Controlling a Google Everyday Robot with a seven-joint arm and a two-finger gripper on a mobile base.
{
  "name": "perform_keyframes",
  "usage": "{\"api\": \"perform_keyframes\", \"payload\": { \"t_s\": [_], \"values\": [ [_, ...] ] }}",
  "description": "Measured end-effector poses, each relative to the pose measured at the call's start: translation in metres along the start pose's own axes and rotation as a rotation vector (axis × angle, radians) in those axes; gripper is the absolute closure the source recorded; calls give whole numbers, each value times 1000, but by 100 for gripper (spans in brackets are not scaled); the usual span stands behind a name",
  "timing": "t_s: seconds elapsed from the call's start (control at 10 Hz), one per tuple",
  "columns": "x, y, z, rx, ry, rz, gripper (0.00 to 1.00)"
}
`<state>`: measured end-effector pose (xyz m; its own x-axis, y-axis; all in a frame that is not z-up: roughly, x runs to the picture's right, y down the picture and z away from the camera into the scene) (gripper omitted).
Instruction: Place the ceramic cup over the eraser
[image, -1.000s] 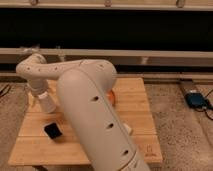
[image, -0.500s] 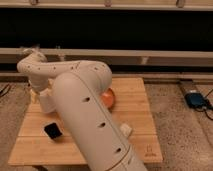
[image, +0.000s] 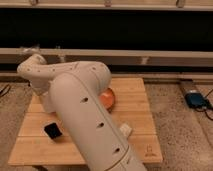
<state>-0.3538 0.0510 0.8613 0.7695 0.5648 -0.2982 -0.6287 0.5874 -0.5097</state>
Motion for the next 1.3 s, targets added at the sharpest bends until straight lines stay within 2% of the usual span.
{"api": "perform_keyframes", "payload": {
  "t_s": [0.1, 0.2, 0.3, 0.6, 0.8, 1.0, 1.3],
  "values": [
    [8, -4, -4, 3, 11, 8, 86],
    [10, -7, -16, -2, 3, 18, 95],
    [12, -8, -32, -13, -10, 29, 100],
    [29, -20, -88, -36, -52, 62, 100],
    [54, -26, -118, -52, -76, 81, 100],
    [81, -18, -132, -74, -86, 90, 100],
    [115, 20, -142, -121, -73, 87, 100]
  ]
}}
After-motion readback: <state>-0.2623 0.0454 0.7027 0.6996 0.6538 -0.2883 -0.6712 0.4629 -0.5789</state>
